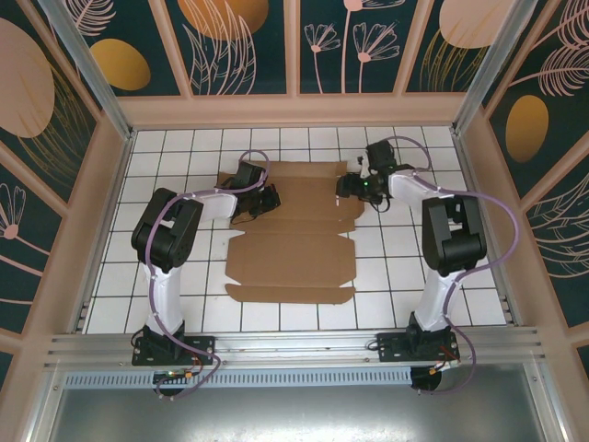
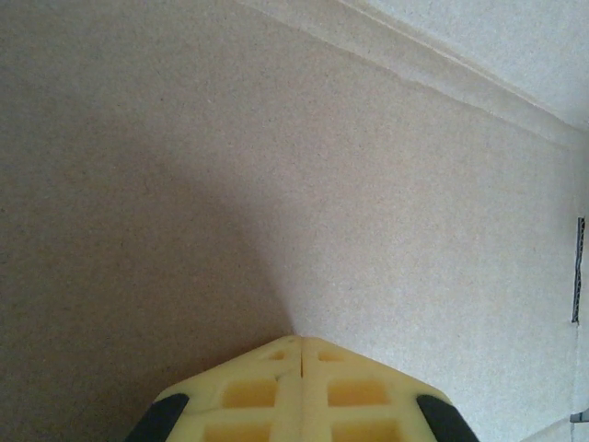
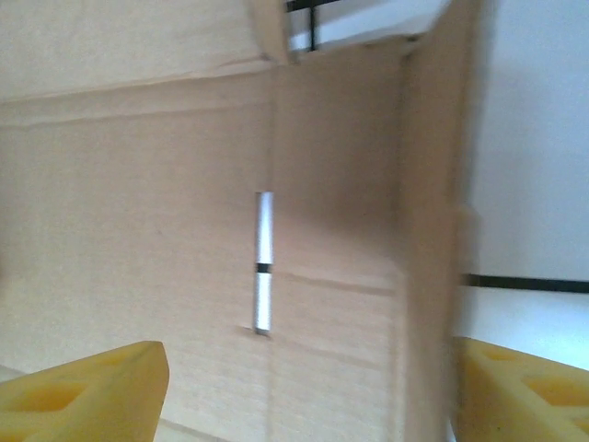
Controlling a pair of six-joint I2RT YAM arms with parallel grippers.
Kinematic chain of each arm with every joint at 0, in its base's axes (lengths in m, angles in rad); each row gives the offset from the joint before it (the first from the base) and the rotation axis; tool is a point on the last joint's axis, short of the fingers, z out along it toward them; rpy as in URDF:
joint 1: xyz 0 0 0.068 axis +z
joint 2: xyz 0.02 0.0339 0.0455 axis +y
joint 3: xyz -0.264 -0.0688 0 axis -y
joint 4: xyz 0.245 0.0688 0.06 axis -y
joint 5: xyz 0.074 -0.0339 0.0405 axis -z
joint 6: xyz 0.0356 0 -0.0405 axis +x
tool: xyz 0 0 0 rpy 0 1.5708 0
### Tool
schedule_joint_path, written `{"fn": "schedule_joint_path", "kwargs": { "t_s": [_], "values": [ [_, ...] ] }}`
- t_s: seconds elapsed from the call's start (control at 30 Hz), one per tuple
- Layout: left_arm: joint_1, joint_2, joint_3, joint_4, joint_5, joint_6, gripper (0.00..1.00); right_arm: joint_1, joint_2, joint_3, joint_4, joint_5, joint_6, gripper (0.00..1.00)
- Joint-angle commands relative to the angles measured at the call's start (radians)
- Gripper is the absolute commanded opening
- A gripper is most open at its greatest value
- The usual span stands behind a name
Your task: Fold the paper box
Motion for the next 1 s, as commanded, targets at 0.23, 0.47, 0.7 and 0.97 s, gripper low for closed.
{"fn": "schedule_joint_path", "kwargs": {
  "t_s": [0.23,0.47,0.7,0.97],
  "values": [
    [-0.010,0.031,-0.012,-0.072,-0.013,0.027,0.00,-0.093,0.079,0.026,0.057,-0.186,-0.023,0.83],
    [-0.011,0.033,-0.012,-0.067,-0.003,0.027,0.00,-0.095,0.176,0.065,0.044,-0.291,-0.032,0.64],
    [-0.011,0.033,-0.011,-0.065,0.003,0.030,0.00,-0.111,0.143,-0.008,0.144,-0.450,0.031,0.48],
    [-0.011,0.030,-0.015,-0.049,0.030,0.015,0.00,-0.107,0.021,-0.089,0.245,-0.598,0.111,0.44]
  ]
}}
